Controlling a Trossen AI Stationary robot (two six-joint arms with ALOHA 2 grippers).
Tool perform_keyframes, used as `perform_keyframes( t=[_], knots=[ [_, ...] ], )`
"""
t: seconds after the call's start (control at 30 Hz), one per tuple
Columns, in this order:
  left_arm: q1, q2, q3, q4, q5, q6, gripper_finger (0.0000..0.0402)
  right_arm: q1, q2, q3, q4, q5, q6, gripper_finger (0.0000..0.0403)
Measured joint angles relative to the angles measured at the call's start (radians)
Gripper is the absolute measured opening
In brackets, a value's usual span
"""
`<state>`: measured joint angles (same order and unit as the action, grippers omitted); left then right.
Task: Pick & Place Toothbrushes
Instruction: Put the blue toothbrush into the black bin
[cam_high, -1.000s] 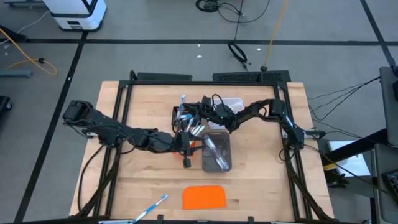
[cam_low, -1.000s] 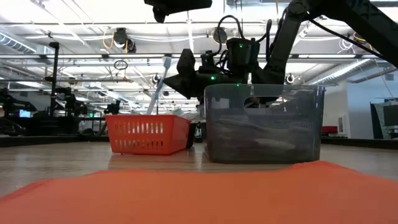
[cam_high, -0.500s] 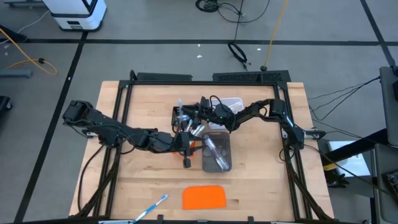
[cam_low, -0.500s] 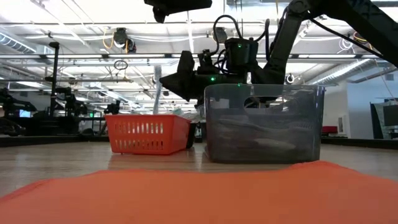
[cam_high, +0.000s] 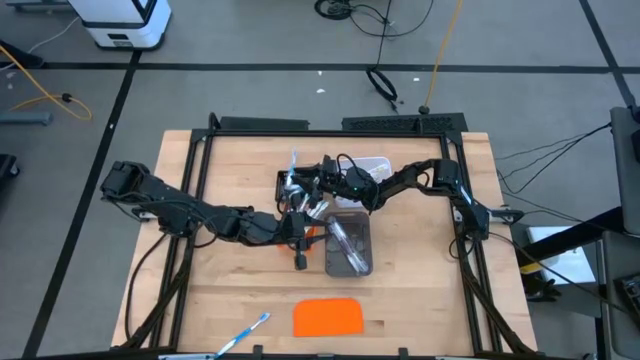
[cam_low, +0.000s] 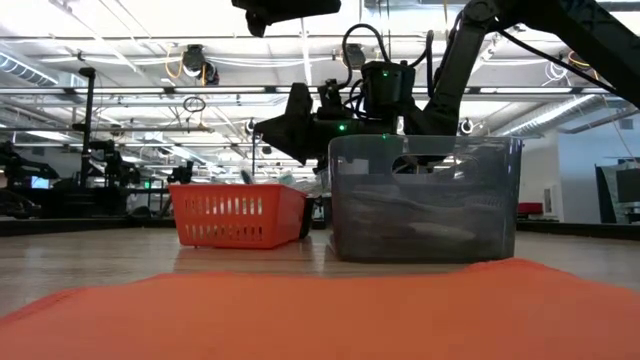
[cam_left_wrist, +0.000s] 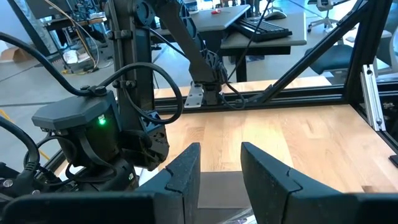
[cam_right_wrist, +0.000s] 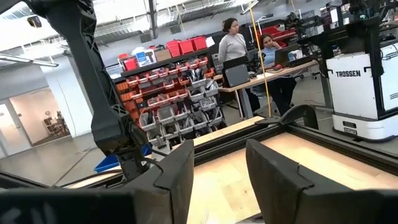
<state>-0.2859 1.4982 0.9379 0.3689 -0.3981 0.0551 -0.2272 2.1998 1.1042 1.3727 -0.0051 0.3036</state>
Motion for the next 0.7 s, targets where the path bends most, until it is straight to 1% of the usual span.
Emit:
perform_keyframes(
  t=[0.1, 0.37, 0.43, 0.53, 0.63, 0.7],
  knots=[
    [0.0, 0.0, 0.0, -0.001, 0.0, 0.0, 0.0118, 0.0, 0.0, 0.0, 0.0, -0.01, -0.002, 0.0136],
    [0.0, 0.0, 0.0, -0.032, -0.01, 0.001, 0.0118, 0.0, -0.004, -0.001, -0.003, -0.084, 0.001, 0.0133],
    [0.0, 0.0, 0.0, -0.037, -0.033, 0.003, 0.0118, 0.0, -0.03, -0.006, -0.039, -0.104, -0.001, 0.0131],
    [0.0, 0.0, 0.0, -0.04, -0.08, 0.003, 0.0118, 0.0, -0.071, -0.007, -0.121, -0.105, -0.028, 0.013],
    [0.0, 0.0, 0.0, -0.064, -0.158, 0.003, 0.0118, 0.0, -0.134, -0.024, -0.241, -0.103, -0.068, 0.013],
    [-0.003, -0.01, 0.0, -0.107, -0.214, 0.003, 0.0118, 0.0, -0.182, -0.038, -0.304, -0.102, -0.104, 0.013]
  ],
)
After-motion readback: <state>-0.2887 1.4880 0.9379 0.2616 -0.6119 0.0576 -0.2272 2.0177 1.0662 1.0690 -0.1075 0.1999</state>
